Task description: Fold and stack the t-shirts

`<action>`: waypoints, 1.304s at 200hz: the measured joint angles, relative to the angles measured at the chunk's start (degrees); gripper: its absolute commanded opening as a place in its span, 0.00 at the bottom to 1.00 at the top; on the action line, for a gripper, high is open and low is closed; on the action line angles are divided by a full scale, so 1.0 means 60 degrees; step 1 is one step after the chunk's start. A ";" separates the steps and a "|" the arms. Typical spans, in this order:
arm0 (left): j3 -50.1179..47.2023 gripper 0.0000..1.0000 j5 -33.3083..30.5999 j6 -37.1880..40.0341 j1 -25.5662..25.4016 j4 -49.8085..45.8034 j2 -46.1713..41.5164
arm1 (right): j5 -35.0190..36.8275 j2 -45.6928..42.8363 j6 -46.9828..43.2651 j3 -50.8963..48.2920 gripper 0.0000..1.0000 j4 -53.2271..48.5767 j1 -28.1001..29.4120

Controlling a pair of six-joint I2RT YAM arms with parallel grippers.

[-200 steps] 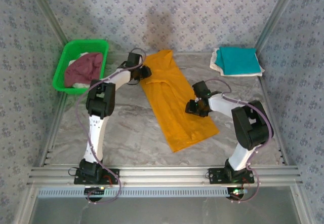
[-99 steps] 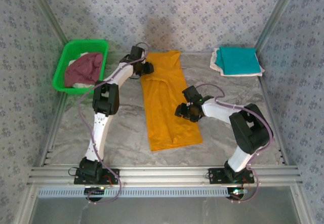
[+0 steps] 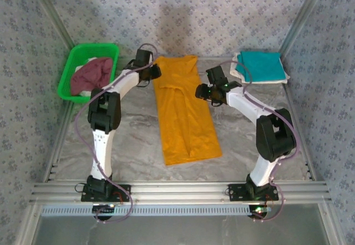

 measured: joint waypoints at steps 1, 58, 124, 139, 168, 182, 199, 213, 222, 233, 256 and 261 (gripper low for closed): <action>0.0018 0.14 -0.0007 -0.0004 0.0000 0.0000 0.0015 | 0.0000 0.0004 -0.0007 0.0000 0.55 0.0000 -0.0004; 0.1388 0.05 -0.0171 -0.0459 0.0062 -0.0568 0.1679 | 0.0106 -0.0033 -0.0350 -0.0117 0.56 0.0135 -0.0233; 0.7096 0.01 0.0455 -0.0878 0.0109 -0.2120 0.5053 | 0.0357 -0.1133 -0.0160 -0.1745 0.58 0.0994 -0.0739; 0.8215 0.01 0.0969 -0.1188 0.0149 -0.1949 0.5854 | 0.0361 -0.1268 -0.0095 -0.1974 0.58 0.1147 -0.0863; 0.8593 0.00 0.1610 -0.1749 0.0211 -0.1242 0.6269 | 0.0350 -0.1275 -0.0051 -0.2047 0.58 0.1319 -0.1049; 0.8593 0.00 0.1821 -0.1858 0.0240 -0.0809 0.6375 | 0.0335 -0.1275 -0.0051 -0.2051 0.58 0.1428 -0.1082; 0.8593 0.00 0.1898 -0.1843 0.0244 -0.0361 0.6459 | 0.0240 -0.1271 -0.0058 -0.2051 0.58 0.1523 -0.1093; 0.8593 0.00 0.1923 -0.1803 0.0237 -0.0117 0.6477 | 0.0175 -0.1231 -0.0058 -0.2040 0.58 0.1530 -0.1093; 0.8593 0.02 0.1927 -0.1734 0.0240 0.0000 0.6477 | 0.0131 -0.1191 -0.0062 -0.2029 0.58 0.1526 -0.1093; 0.8593 0.12 0.1931 -0.1683 0.0240 0.0138 0.6477 | 0.0058 -0.1155 -0.0066 -0.2000 0.58 0.1523 -0.1093; 0.8593 0.14 0.2033 -0.1450 0.0270 0.0186 0.6386 | -0.0062 -0.1133 -0.0168 -0.1796 0.58 0.1439 -0.1093; 0.8593 0.15 0.2065 -0.1392 0.0280 0.0109 0.6328 | -0.0091 -0.1133 -0.0211 -0.1705 0.58 0.1410 -0.1093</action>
